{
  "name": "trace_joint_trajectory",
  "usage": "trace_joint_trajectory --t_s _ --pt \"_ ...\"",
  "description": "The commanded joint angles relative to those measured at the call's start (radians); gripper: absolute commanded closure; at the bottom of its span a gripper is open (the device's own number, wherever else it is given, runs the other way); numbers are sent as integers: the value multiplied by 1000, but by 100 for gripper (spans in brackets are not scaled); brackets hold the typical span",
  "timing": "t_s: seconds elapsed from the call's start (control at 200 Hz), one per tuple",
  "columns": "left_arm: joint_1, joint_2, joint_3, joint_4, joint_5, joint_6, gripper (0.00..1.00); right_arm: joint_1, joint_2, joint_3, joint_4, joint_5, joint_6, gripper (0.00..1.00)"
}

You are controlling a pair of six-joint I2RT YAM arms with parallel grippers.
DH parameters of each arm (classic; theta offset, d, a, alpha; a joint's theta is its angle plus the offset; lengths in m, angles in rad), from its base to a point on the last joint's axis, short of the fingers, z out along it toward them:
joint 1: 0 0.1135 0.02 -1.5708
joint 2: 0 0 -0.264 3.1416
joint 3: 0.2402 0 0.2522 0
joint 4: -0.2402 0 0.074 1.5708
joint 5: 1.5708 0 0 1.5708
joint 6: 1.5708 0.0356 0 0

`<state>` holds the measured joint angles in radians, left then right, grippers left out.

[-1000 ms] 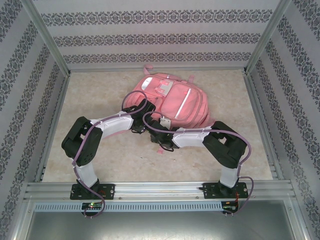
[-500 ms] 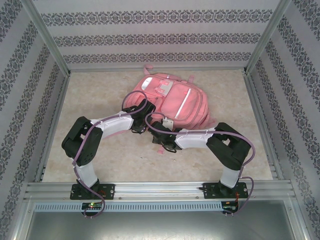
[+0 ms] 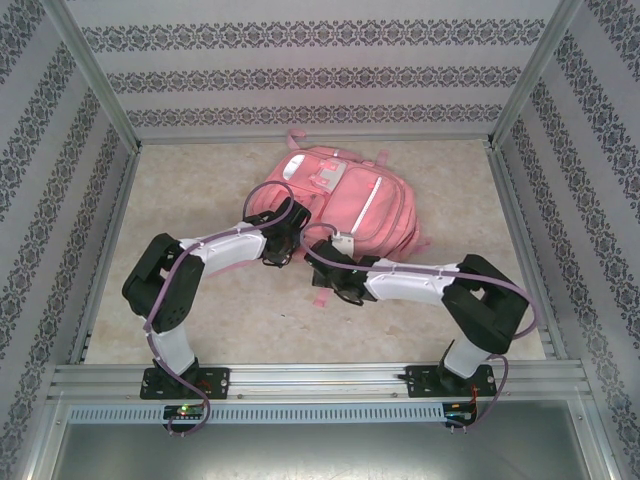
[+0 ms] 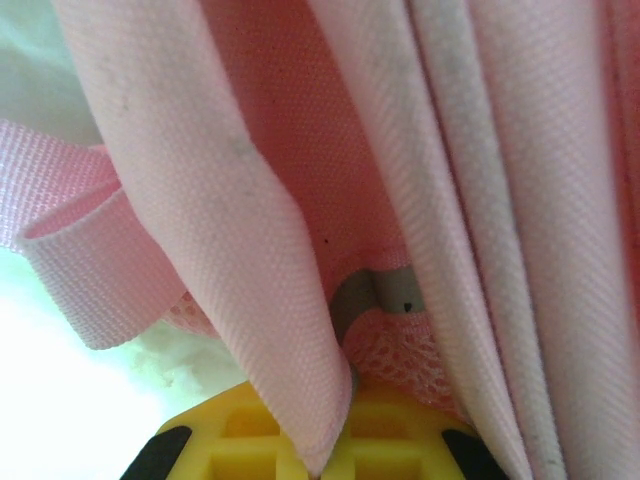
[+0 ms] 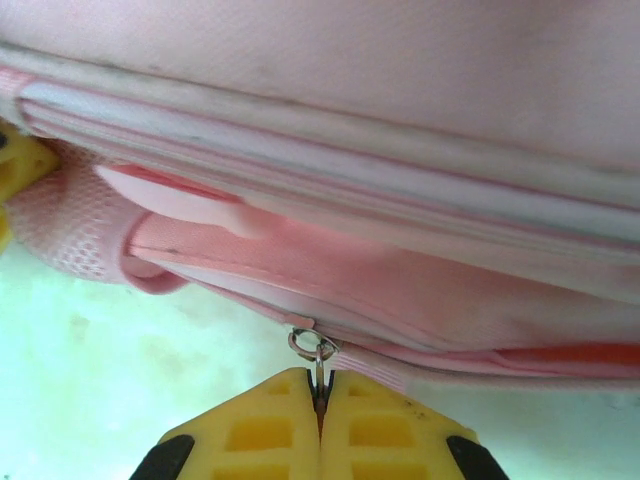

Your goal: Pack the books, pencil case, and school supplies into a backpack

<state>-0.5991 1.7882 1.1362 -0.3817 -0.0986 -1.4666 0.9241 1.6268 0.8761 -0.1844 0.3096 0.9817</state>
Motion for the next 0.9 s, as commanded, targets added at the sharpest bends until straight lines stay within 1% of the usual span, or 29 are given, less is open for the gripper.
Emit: trace_joint_trajectory --t_s 0.0,0.265,0.5,0.615,0.729,0.864,0.894 --pt "37 -36 -29 -25 -36 27 100 -16 -71 -62 -94 52 -24 100" --pt "103 -139 -98 -71 -65 69 100 -50 -229 -207 -181 92 -29 100" --pt "178 -204 -151 -100 -71 123 100 -160 -403 -298 -235 109 -104 100" --pt "229 -224 -159 -105 -75 173 100 -212 -471 -312 -219 71 -186 100" --pt "289 -216 -132 -112 -51 244 100 -212 -481 -304 -161 -26 -277 100" --pt "300 -201 -67 -156 -51 311 100 -186 -444 -274 -165 -47 -289 100" --pt "301 -200 -54 -169 -41 321 95 -180 -437 -269 -159 -58 -293 100"
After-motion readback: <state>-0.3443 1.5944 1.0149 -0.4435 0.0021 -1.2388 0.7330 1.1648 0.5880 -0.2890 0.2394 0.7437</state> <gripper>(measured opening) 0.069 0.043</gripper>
